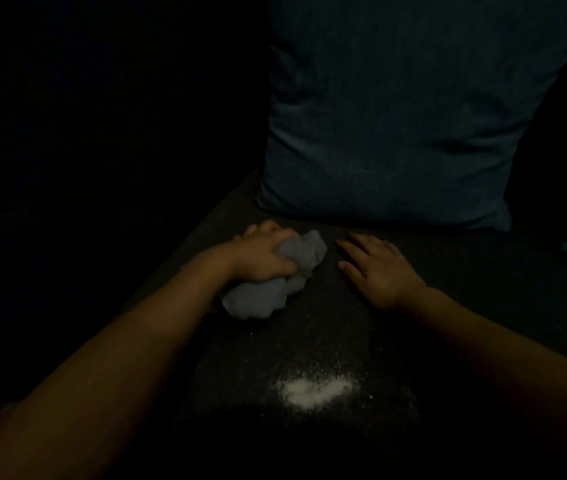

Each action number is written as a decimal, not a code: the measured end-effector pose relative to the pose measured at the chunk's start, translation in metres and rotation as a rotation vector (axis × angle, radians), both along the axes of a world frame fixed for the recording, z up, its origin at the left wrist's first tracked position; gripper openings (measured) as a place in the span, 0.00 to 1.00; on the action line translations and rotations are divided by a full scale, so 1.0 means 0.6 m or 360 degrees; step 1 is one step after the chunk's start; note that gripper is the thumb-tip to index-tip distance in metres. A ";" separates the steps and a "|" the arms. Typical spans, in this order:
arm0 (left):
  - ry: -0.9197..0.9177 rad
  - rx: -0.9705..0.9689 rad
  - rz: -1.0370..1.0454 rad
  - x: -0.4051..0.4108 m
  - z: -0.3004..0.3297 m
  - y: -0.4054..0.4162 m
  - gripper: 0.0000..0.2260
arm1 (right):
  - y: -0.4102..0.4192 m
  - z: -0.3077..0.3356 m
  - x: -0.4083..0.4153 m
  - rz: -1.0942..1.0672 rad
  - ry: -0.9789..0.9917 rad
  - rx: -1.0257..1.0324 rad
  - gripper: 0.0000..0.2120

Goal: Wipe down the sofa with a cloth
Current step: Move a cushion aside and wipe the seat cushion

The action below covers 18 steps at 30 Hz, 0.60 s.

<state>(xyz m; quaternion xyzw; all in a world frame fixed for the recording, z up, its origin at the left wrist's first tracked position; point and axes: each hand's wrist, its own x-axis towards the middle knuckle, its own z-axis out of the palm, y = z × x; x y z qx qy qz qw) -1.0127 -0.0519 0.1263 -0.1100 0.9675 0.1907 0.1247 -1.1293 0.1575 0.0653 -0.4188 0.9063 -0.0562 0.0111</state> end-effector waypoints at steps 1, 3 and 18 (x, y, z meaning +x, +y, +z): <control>-0.0041 0.0122 0.0044 -0.017 0.008 -0.007 0.21 | -0.001 0.000 0.001 -0.0008 -0.0004 0.0016 0.26; -0.0082 0.0271 0.0134 -0.046 0.025 -0.014 0.14 | -0.001 0.001 0.007 -0.0025 -0.0014 0.0025 0.26; 0.0078 -0.0425 0.0435 -0.029 -0.015 0.037 0.31 | -0.005 -0.008 0.003 -0.0048 -0.0056 0.0019 0.26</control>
